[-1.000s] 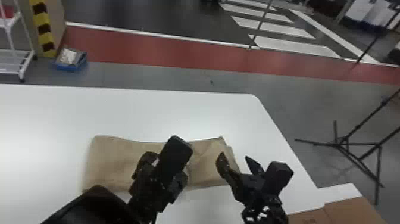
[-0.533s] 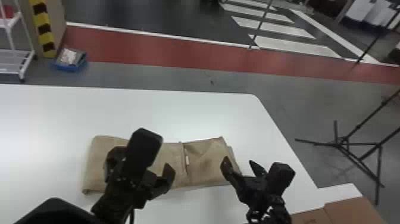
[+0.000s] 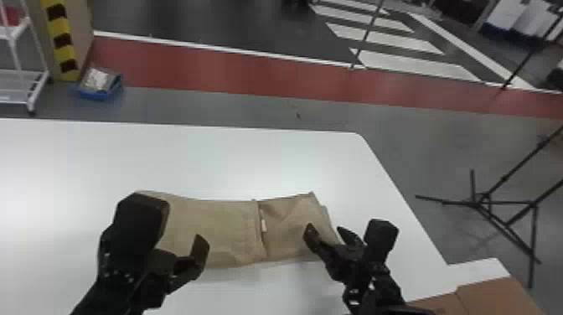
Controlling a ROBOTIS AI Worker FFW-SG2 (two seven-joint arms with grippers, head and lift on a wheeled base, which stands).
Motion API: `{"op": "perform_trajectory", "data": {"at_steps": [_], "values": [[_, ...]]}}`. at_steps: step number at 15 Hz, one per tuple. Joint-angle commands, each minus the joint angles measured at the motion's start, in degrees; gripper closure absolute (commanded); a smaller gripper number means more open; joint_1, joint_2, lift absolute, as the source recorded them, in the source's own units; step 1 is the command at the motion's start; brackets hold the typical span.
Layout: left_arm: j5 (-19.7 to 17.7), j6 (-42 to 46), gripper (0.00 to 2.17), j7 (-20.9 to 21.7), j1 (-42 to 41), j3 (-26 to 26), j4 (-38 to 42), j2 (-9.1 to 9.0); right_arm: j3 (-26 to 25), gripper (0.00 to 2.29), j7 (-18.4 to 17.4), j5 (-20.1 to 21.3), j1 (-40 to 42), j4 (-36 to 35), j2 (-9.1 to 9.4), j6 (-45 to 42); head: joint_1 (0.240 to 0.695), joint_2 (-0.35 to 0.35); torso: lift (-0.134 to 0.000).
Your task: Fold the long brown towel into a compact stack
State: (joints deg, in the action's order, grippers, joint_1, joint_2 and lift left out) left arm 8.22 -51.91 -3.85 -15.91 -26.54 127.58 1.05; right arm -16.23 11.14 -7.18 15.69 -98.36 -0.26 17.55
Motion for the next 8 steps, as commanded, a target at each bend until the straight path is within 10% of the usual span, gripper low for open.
{"op": "perform_trajectory", "data": {"at_steps": [1,8], "values": [[-0.04,0.09,0.04,0.07,0.18,-0.09,-0.40,0.00,-0.21,0.46,1.96,0.42,-0.22,0.19,0.31,0.35,0.695,-0.350,-0.092],[-0.48,0.62,0.04,0.07,0.18,-0.27,-0.84,0.00,-3.90,1.36,4.42,-1.78,3.03,-2.98,0.31,-0.36,0.695,-0.350,-0.092]]}}
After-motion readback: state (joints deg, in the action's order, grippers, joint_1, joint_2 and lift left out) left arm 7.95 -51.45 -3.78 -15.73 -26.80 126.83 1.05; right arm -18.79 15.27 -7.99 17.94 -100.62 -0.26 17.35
